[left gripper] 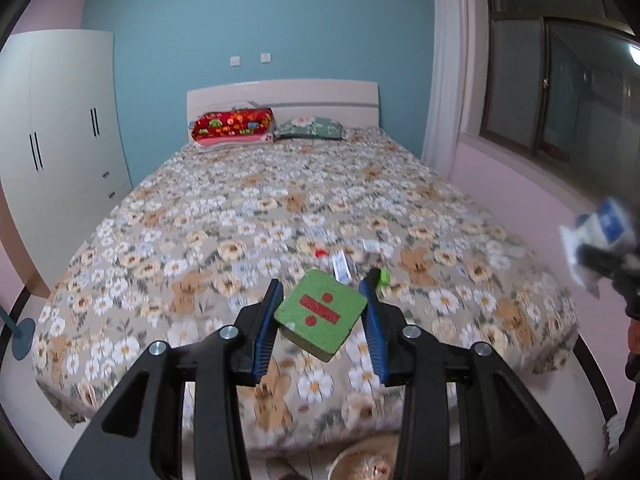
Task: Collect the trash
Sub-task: 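Carry the yogurt cup and green cube in both tools over the trash bin, then open both tools to drop the cup and cube into the bin, then move both open tools back toward the items on the bed, then grasp the small white box with right tool while left tool grasps milk carton, then carry the white box and milk carton in both tools over the trash bin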
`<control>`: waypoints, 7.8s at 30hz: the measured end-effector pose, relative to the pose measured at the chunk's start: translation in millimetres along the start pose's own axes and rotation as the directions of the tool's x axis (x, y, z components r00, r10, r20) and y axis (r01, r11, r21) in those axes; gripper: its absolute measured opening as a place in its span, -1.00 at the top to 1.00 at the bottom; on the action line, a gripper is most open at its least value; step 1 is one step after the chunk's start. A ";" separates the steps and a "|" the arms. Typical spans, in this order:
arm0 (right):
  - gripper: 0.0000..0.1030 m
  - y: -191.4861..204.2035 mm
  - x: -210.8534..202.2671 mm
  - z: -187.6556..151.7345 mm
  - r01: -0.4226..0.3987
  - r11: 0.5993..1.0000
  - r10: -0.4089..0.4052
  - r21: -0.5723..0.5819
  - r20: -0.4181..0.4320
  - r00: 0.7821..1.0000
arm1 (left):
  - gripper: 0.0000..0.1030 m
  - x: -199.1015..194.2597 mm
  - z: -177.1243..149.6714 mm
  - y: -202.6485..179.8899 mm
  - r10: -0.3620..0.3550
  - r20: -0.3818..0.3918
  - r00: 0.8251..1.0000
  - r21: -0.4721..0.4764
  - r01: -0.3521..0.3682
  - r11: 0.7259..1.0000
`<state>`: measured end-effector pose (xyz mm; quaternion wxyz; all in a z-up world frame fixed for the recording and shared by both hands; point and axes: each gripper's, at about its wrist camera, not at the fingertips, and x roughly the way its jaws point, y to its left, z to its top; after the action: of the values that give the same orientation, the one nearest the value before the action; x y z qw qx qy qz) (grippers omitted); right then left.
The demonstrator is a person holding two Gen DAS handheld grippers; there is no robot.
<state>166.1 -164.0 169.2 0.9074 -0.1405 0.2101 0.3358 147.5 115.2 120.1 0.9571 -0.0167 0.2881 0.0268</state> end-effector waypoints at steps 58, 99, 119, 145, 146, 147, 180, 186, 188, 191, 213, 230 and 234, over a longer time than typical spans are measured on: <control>0.03 121.8 254.1 -433.7 -0.121 0.921 0.374 0.371 -0.751 0.544 | 0.20 266.2 -410.3 -56.3 -0.075 -0.815 0.574 -0.055 0.051 0.997; -0.17 133.8 371.5 -536.1 0.038 0.930 0.343 0.367 -0.898 0.274 | -0.17 382.3 -507.3 -76.4 -0.098 -0.957 0.274 -0.106 -0.016 0.994; -0.24 132.8 340.0 -500.9 0.001 0.957 0.271 0.291 -0.894 0.358 | -0.29 348.3 -471.1 -54.0 -0.053 -0.931 0.362 -0.089 -0.082 0.993; -0.24 48.4 172.2 -289.6 -0.008 0.973 0.156 0.231 -0.630 0.761 | -0.29 183.2 -258.4 -50.4 -0.215 -0.643 0.735 -0.226 0.086 0.970; -0.24 44.5 166.2 -276.0 -0.011 0.975 0.147 0.222 -0.608 0.780 | -0.29 179.7 -246.6 -51.6 -0.221 -0.629 0.746 -0.228 0.094 0.969; -0.24 41.5 161.7 -264.6 -0.011 0.977 0.137 0.212 -0.592 0.794 | -0.29 175.7 -233.2 -52.5 -0.226 -0.614 0.756 -0.230 0.102 0.968; -0.40 -146.6 343.5 -48.9 0.128 0.954 0.020 0.272 -0.480 0.877 | -0.54 369.7 -15.1 -30.7 -0.094 -0.515 0.852 -0.217 -0.024 0.976; -0.40 -173.7 423.1 -39.6 0.179 0.935 0.010 0.306 -0.529 0.849 | -0.54 427.1 -7.5 -25.0 -0.089 -0.534 0.841 -0.226 -0.041 0.973; -0.40 -177.1 451.1 -38.7 0.194 0.931 0.009 0.310 -0.551 0.835 | -0.55 440.8 -7.7 -21.2 -0.120 -0.533 0.838 -0.256 -0.024 0.966; -0.40 -180.9 494.0 -41.0 0.223 0.921 0.008 0.318 -0.589 0.808 | -0.57 460.6 -7.9 -20.6 -0.118 -0.536 0.836 -0.243 -0.019 0.970; 0.14 -194.7 601.5 -84.7 0.314 0.839 0.094 0.445 -0.686 0.722 | 0.22 516.1 -15.5 -29.9 -0.089 -0.560 0.824 -0.155 0.001 0.988; 0.14 -164.4 450.7 5.5 0.259 0.916 -0.044 0.308 -0.563 0.825 | 0.23 372.2 52.1 -38.8 0.002 -0.408 0.913 -0.062 -0.030 0.998; 0.14 -147.7 387.2 36.1 0.260 0.935 -0.106 0.239 -0.514 0.851 | 0.23 313.1 75.7 -41.6 0.027 -0.336 0.942 -0.035 -0.041 0.999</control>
<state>540.9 -45.1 33.3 0.8622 -0.1018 0.4684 0.1640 452.4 90.3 11.0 0.8930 -0.0358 0.4463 0.0460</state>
